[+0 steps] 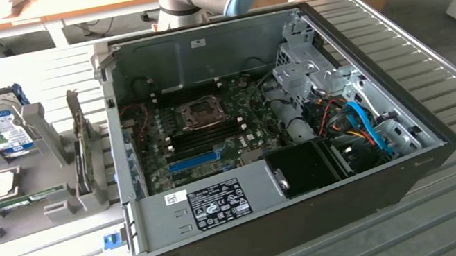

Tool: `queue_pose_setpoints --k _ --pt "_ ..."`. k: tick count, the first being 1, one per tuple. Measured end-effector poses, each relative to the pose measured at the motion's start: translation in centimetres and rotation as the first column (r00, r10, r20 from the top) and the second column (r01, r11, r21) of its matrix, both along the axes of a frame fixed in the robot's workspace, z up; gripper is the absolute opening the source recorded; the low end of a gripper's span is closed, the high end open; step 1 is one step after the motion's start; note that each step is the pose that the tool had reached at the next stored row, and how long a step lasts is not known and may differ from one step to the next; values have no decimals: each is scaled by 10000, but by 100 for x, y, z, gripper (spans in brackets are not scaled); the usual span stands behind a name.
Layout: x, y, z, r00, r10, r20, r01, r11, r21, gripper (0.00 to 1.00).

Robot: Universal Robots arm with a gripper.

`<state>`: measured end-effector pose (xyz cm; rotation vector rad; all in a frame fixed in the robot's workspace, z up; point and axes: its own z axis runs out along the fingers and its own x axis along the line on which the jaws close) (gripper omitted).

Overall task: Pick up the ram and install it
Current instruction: 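Pick up the ram and move it above insertion slot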

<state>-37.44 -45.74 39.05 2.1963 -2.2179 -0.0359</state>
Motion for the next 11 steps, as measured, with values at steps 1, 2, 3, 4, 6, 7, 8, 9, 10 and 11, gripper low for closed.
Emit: queue_pose_setpoints --k 1,2,3,4,6,7,8,9,10,11 --pt "0 0 0 10000 0 1 0 10000 0 12" --pt "0 0 0 10000 0 0 0 10000 0 12" --pt "0 0 0 10000 0 0 0 10000 0 12" --pt "0 0 1 10000 0 -1 0 10000 0 12" --pt "0 0 1 10000 1 -1 -1 10000 0 12" --pt "0 0 1 10000 1 -1 -1 10000 -1 12" --pt "2 0 2 10000 1 -2 -1 10000 -2 12" --pt "5 0 3 10000 1 -3 -1 10000 -2 12" --pt "11 0 3 10000 2 -3 -2 10000 -3 12" --pt "19 0 2 10000 2 -1 -2 10000 -1 12"
